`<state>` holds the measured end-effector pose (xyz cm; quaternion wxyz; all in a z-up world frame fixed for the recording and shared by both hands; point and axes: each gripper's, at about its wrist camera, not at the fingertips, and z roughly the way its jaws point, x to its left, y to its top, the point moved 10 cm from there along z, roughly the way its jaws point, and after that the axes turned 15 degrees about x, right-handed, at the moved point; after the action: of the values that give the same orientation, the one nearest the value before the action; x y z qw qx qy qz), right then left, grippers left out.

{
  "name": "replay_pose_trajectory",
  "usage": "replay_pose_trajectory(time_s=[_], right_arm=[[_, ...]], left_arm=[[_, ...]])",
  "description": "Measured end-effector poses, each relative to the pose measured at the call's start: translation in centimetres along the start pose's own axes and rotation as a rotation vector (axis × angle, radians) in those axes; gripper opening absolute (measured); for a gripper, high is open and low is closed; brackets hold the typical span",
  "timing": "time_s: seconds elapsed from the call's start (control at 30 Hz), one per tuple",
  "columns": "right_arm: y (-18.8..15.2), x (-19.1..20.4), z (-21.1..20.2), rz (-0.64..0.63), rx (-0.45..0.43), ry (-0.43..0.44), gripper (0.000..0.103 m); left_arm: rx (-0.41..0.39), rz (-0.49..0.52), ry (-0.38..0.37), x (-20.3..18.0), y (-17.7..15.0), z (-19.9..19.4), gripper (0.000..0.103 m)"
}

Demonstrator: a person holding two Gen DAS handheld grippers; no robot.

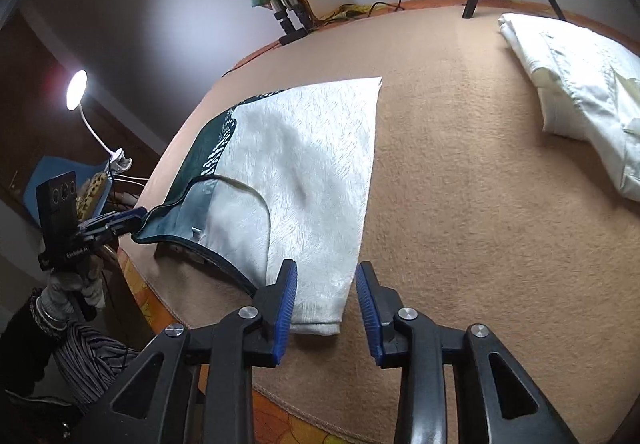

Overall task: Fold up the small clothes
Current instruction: 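Open both tools and release the folded t-shirt, then grasp the folded t-shirt edge with both tools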

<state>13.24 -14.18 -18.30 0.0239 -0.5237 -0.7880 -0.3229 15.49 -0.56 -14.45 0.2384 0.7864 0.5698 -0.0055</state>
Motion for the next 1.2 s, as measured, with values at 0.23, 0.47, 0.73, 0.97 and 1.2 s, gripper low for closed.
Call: replay_pose_trajectory(time_s=[0.23, 0.47, 0.73, 0.97, 1.2], right_arm=[[-0.5, 1.5, 0.9, -0.061, 0.041, 0.01, 0.003], [-0.4, 1.2, -0.2, -0.094, 0.049, -0.029, 0.009], [2.8, 1.1, -3.6, -0.085, -0.086, -0.001, 0.059], [6.9, -0.8, -3.6, 0.017, -0.115, 0.121, 0.073], [10.6, -2.1, -1.8, 0.085, -0.11, 0.198, 0.073]], left_arm=[[0.119, 0.155, 0.076, -2.2, -3.0, 2.5, 0.028], [0.077, 0.063, 0.051, -0.7, -3.5, 0.2, 0.028], [-0.051, -0.244, -0.107, 3.3, -2.3, -3.5, 0.061], [-0.029, -0.506, -0.322, 5.9, -3.2, -1.4, 0.061], [-0.002, -0.57, -0.409, 5.6, -3.1, 0.0, 0.061]])
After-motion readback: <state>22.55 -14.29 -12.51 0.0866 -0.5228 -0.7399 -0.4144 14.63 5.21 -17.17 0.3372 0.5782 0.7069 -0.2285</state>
